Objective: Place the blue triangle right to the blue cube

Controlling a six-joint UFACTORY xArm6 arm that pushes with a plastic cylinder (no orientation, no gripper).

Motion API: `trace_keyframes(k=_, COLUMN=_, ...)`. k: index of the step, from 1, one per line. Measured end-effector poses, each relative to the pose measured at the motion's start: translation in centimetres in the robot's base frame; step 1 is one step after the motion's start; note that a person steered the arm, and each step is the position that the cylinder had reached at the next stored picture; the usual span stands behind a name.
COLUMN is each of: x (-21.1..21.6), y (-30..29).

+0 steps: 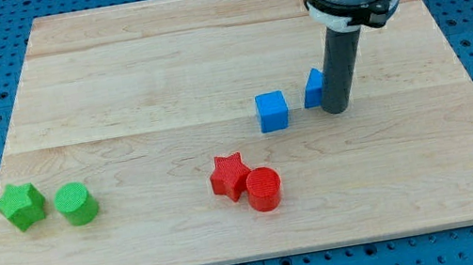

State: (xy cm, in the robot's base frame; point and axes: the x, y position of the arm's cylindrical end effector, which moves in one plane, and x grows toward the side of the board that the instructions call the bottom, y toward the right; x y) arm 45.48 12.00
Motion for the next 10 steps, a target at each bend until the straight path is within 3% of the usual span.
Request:
trace_keyframes(k=3, x=0.1, y=8.7)
trace_keyframes(k=6, x=-4.4, y=2.1)
trace_keyframes(k=10, x=-5.7, y=-4.7)
